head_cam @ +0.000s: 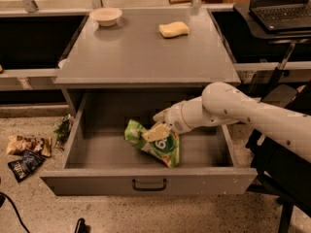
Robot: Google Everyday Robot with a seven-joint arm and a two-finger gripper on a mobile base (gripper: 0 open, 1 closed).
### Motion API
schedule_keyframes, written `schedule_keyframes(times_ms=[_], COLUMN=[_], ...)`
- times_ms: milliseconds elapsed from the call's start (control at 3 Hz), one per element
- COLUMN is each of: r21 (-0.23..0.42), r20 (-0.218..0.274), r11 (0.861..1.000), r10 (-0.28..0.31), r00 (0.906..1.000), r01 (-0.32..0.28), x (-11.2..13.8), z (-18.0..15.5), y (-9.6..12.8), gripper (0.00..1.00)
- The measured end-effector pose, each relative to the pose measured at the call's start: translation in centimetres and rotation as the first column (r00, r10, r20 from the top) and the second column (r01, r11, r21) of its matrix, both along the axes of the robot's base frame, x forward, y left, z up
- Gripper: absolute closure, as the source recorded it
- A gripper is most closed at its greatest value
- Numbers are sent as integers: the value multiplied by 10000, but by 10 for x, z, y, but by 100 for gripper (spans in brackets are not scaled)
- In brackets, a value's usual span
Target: Place green rice chip bag into top drawer
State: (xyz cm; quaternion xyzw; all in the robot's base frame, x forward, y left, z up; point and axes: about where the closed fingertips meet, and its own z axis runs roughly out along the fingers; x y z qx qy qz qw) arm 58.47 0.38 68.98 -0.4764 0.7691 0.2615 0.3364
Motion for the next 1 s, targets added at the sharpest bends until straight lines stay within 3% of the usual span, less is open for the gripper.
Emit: schedule_keyframes(times_ms=[333,667,1000], r21=[599,1156,1105], r20=[552,1321,1960], r11=[9979,9921,9925], r10=[-279,-642,-734], r00=[9981,9892,9779], r01=[246,490,524], x=[-4,-23,-41], z=[19,54,89], y=[-11,-27,-34], gripper=[0,0,0])
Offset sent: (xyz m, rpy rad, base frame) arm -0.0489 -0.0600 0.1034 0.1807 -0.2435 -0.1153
